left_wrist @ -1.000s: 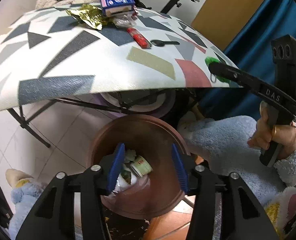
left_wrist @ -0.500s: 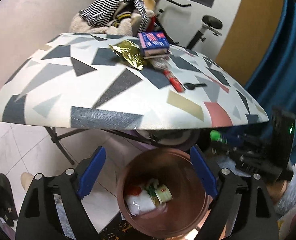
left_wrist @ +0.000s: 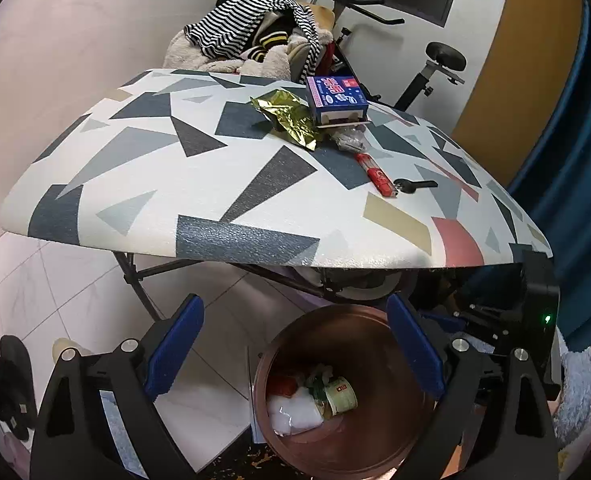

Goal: Collect trash
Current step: 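Carry the green wrapper and green plush over the brown bin and release, then grasp the blue ice-cream box with the right gripper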

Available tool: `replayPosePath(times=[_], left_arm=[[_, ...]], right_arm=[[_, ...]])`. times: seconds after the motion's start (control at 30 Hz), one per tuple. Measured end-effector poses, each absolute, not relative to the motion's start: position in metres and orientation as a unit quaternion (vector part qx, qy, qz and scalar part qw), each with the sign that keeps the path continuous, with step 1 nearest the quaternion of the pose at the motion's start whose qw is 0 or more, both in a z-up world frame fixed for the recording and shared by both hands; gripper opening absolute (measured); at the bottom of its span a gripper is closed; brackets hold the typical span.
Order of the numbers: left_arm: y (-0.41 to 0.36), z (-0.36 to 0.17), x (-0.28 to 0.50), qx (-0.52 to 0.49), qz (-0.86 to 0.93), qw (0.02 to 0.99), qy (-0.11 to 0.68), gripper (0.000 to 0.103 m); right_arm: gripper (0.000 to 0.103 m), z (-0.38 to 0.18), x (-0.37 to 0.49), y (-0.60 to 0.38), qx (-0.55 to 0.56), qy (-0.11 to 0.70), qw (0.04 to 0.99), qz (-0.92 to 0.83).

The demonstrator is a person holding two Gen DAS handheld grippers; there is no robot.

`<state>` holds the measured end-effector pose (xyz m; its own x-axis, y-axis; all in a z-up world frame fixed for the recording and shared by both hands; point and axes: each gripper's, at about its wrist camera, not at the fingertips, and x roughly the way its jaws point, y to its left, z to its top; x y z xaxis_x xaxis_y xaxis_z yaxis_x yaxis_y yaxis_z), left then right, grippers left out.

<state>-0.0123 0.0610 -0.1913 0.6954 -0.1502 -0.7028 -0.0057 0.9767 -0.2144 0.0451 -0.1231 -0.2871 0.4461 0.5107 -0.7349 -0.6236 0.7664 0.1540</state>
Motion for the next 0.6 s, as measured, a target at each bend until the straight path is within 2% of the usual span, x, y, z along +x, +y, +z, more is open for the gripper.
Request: replayPosePath(times=[0.1,0.2,0.23,0.27,0.37,0.43,0.6], left_arm=[[0.062,-0.191,-0.012,-0.102,-0.037,0.915,0.388,0.091],[0.062,-0.191,-0.012,-0.101,-0.037,0.916,0.386,0.091],[0.062,-0.191,-0.012,-0.1,-0.037,0.916,0.386,0.091],[0.063,-0.192,-0.012,-0.099,-0.037,0.916,0.386,0.091],[0.063,-0.192,-0.013,-0.096,-0.034,0.917,0.386,0.091],[0.063,-0.191,-0.013,-0.095,-0.032,0.918,0.384,0.091],[0.062,-0.19,-0.013,-0.093,-0.027,0.92,0.38,0.091]], right_arm=[[0.04,-0.29,0.046,-0.122,-0.07,0.412,0.845,0.335],[0.045,-0.291,0.046,-0.122,-0.069,0.414,0.844,0.333],[0.051,-0.291,0.046,-0.122,-0.067,0.414,0.845,0.332],[0.063,-0.29,0.046,-0.123,-0.066,0.412,0.846,0.332],[0.084,-0.286,0.046,-0.125,-0.059,0.4,0.854,0.329],[0.093,-0.281,0.045,-0.128,-0.056,0.387,0.862,0.323],[0.094,-0.274,0.048,-0.136,-0.042,0.377,0.869,0.317]])
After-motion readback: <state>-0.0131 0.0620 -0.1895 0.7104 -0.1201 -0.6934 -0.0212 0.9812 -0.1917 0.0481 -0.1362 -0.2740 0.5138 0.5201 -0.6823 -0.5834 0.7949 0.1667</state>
